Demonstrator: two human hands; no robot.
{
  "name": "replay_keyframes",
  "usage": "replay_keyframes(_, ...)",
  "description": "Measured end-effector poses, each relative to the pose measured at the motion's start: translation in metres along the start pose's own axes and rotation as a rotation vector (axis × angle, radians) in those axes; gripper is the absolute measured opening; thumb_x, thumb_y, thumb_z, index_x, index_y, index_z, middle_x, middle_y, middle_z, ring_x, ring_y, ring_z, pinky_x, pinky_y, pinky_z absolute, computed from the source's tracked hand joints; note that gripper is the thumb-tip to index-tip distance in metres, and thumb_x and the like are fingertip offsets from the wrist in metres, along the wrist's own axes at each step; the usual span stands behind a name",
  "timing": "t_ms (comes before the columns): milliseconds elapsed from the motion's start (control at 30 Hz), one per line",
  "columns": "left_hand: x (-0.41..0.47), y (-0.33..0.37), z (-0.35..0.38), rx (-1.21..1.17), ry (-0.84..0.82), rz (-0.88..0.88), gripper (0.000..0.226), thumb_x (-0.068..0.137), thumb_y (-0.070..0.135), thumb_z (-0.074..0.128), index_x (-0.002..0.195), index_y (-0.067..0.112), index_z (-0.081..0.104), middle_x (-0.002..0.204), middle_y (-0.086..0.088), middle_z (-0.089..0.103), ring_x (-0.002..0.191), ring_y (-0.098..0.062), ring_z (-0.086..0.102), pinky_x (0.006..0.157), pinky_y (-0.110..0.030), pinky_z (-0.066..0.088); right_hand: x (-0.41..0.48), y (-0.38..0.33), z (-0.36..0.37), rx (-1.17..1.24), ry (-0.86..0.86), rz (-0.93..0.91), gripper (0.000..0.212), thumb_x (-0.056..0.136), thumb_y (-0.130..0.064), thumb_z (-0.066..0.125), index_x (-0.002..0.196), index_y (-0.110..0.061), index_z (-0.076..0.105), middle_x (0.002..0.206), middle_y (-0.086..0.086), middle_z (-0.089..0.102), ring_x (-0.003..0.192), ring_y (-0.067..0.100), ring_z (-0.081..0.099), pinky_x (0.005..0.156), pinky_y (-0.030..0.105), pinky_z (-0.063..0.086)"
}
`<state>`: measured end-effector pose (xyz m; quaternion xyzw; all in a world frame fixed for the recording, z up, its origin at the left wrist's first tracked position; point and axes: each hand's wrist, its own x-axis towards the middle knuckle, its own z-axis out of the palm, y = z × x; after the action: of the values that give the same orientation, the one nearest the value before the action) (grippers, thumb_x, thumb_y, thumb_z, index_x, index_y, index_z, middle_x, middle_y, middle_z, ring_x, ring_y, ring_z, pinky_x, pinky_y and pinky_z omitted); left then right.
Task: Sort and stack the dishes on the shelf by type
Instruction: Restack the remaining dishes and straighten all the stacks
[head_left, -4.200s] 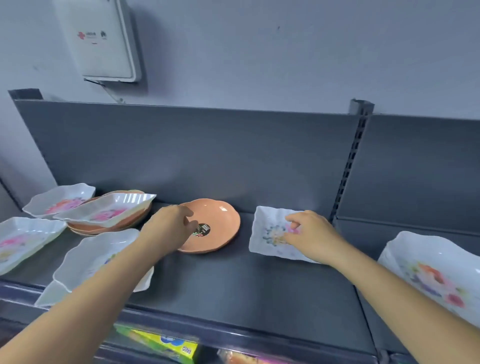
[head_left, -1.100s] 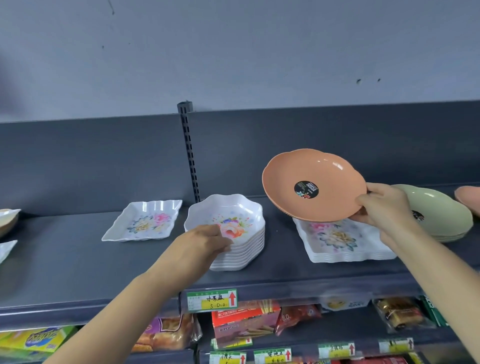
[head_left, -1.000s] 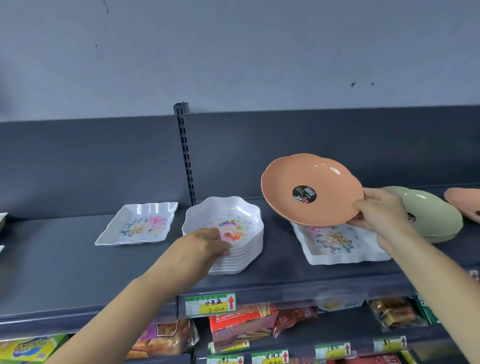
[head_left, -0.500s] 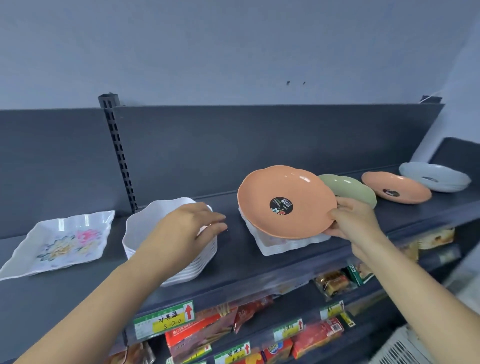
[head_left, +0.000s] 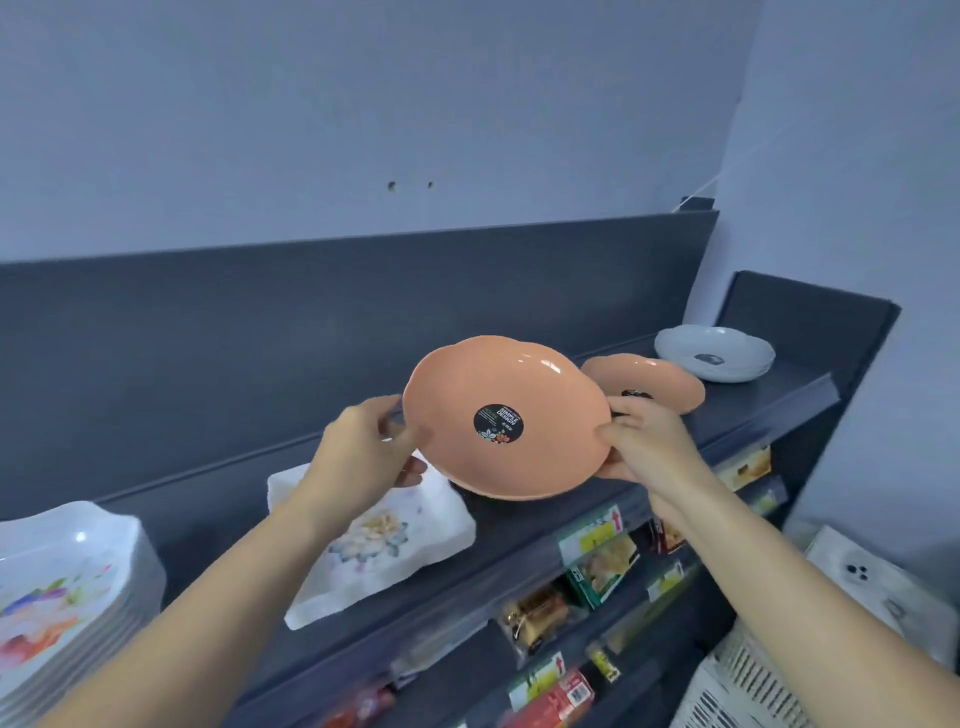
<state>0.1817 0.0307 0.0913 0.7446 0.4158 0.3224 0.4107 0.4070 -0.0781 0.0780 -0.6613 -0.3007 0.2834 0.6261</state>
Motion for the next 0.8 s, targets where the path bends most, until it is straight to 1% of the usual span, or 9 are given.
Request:
replay_keyframes(100,0.036,0.024,0.048,0.029,-0.006,0.001,0.015,0.082,0.01,0.054,0.081,-0.001,0.063,0.057,-0.004,0.059,0.047,-0.015,0.056,0.074,-0.041,0.058,0.045,-0.005,-0.044,-0.003,-0.003,-0.019,0.041,0.084,0.011,0.048,0.115,-0.01,0.063,0.105,0.013,0.067,0.096,0.028,0.066,0.053,0.026,0.058)
replay_keyframes(267,0.098,0.061,0.127,0.079,-0.017,-0.006,0.013,0.079,0.007,0.055,0.079,0.006,0.068,0.067,-0.008,0.066,0.054,-0.017,0.06,0.069,-0.036,0.058,0.117,-0.008,-0.117,-0.049,0.036,-0.019,0.042,0.082,0.011,0.045,0.113,-0.009,0.066,0.104,0.011,0.069,0.09,0.028,0.068,0.053,0.03,0.059)
replay_keyframes(367,0.131,0.075,0.165,0.282,-0.008,0.034,0.014,0.079,0.016,0.055,0.075,0.006,0.063,0.069,-0.01,0.059,0.061,-0.027,0.048,0.058,-0.032,0.044,0.154,-0.006,-0.149,-0.117,0.055,-0.013,0.041,0.081,0.009,0.044,0.111,-0.009,0.067,0.105,0.011,0.067,0.095,0.031,0.066,0.06,0.039,0.061)
replay_keyframes(433,0.15,0.079,0.186,0.369,-0.024,0.025,0.018,0.078,0.017,0.054,0.064,0.006,0.052,0.06,-0.006,0.045,0.059,-0.023,0.035,0.056,-0.029,0.031,0.171,-0.003,-0.164,-0.175,0.057,-0.015,0.037,0.083,0.008,0.045,0.101,-0.015,0.068,0.097,0.005,0.068,0.092,0.028,0.067,0.062,0.034,0.061)
replay_keyframes(500,0.169,0.081,0.203,0.409,-0.047,-0.001,0.018,0.078,0.017,0.053,0.064,0.007,0.051,0.06,-0.008,0.045,0.056,-0.022,0.032,0.054,-0.028,0.028,0.184,0.0,-0.175,-0.217,0.045,-0.023,0.038,0.084,0.007,0.044,0.081,-0.025,0.065,0.085,-0.002,0.067,0.084,0.023,0.068,0.06,0.03,0.059)
replay_keyframes(567,0.186,0.082,0.217,0.428,-0.065,-0.009,0.019,0.078,0.016,0.052,0.061,0.008,0.049,0.059,-0.008,0.044,0.055,-0.022,0.032,0.053,-0.027,0.028,0.196,0.005,-0.182,-0.252,0.051,-0.026,0.04,0.084,0.006,0.044,0.073,-0.028,0.061,0.079,-0.003,0.066,0.077,0.02,0.068,0.059,0.027,0.057)
replay_keyframes(633,0.204,0.083,0.228,0.451,-0.084,-0.01,0.023,0.078,0.015,0.052,0.057,0.011,0.044,0.057,-0.002,0.041,0.055,-0.023,0.033,0.052,-0.026,0.028,0.209,0.011,-0.186,-0.29,0.082,-0.016,0.035,0.083,0.007,0.044,0.074,-0.021,0.064,0.078,0.0,0.067,0.07,0.02,0.066,0.056,0.025,0.056)
replay_keyframes(700,0.222,0.084,0.236,0.487,-0.104,-0.018,0.021,0.079,0.017,0.054,0.058,0.012,0.05,0.056,-0.001,0.046,0.055,-0.023,0.038,0.051,-0.025,0.03,0.222,0.017,-0.189,-0.324,0.119,-0.004,0.028,0.08,0.007,0.044,0.082,-0.01,0.067,0.074,0.004,0.066,0.062,0.02,0.062,0.055,0.025,0.057)
replay_keyframes(800,0.247,0.082,0.247,0.568,-0.135,-0.043,0.023,0.078,0.021,0.056,0.059,0.01,0.047,0.057,-0.001,0.046,0.055,-0.022,0.04,0.05,-0.024,0.031,0.24,0.031,-0.188,-0.369,0.164,0.014,0.025,0.074,0.008,0.044,0.091,0.013,0.062,0.067,0.015,0.056,0.056,0.022,0.055,0.064,0.037,0.058)
